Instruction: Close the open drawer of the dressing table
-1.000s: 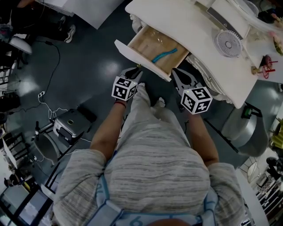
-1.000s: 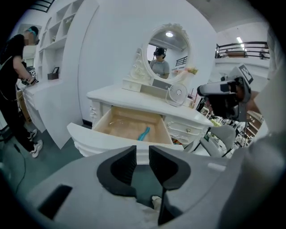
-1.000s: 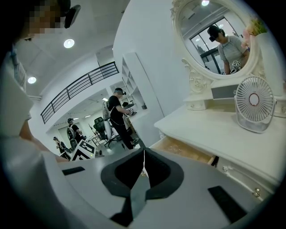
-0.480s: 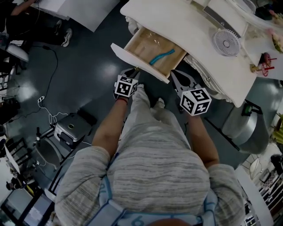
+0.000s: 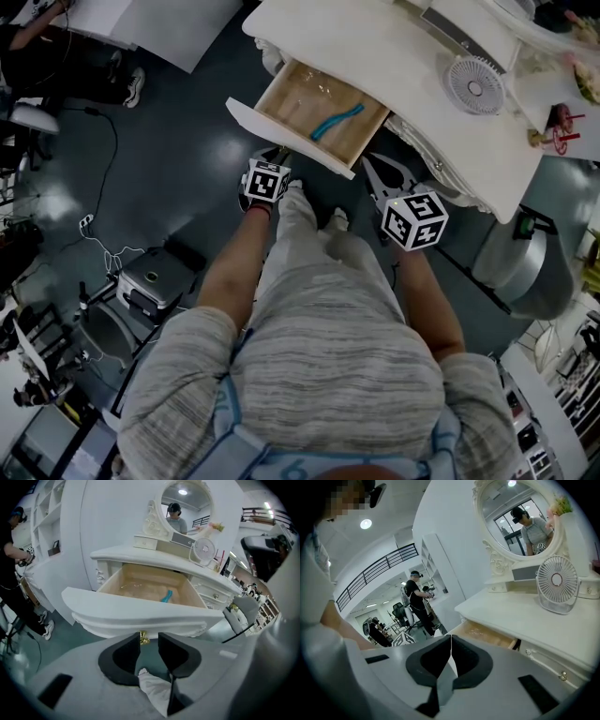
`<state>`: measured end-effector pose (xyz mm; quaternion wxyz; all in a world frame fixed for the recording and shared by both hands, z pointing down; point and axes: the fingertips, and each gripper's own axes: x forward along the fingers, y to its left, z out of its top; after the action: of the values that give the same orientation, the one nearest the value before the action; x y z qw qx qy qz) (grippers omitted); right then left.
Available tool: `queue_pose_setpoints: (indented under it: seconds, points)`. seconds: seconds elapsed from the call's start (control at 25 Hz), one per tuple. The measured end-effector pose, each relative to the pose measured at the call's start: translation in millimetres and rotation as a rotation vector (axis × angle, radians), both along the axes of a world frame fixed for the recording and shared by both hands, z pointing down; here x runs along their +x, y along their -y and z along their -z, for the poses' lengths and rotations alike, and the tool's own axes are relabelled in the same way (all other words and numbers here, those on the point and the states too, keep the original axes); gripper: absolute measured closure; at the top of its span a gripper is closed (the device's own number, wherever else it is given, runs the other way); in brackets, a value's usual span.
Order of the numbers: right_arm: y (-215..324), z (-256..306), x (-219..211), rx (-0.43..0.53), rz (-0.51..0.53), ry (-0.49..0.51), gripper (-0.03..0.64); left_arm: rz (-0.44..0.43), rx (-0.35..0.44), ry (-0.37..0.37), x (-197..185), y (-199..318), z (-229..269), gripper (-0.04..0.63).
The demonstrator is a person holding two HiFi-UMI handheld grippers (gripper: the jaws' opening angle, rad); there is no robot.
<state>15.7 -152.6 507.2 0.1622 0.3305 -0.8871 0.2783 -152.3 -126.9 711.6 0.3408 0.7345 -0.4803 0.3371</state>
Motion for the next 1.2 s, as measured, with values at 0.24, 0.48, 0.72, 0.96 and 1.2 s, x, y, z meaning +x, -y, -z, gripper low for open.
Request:
queue_pose_setpoints:
  seconds: [0.24, 0.48, 0.72, 0.96, 1.2]
  points:
    - [2, -2, 2, -0.007, -0.014, -0.003, 0.606, -0.026, -0.024, 0.049, -3, 0, -20, 0.480]
    - [4, -5, 7, -0.010, -0.030, -0.008, 0.606, -0.022, -0.011, 0.080, -6, 0, -26, 0.480]
    - [3, -10, 11, -0.020, -0.041, -0.014, 0.606, -0.030, 0.008, 0.090, -8, 3, -30, 0.483]
    - [6, -12, 9, -0.024, -0.044, -0.016, 0.606, -0.050, 0.011, 0.091, -6, 9, -30, 0.483]
    - [9, -15, 11, -0.027, -0.056, -0.019, 0.606, -0.054, 0.031, 0.085, -2, 21, -30, 0.483]
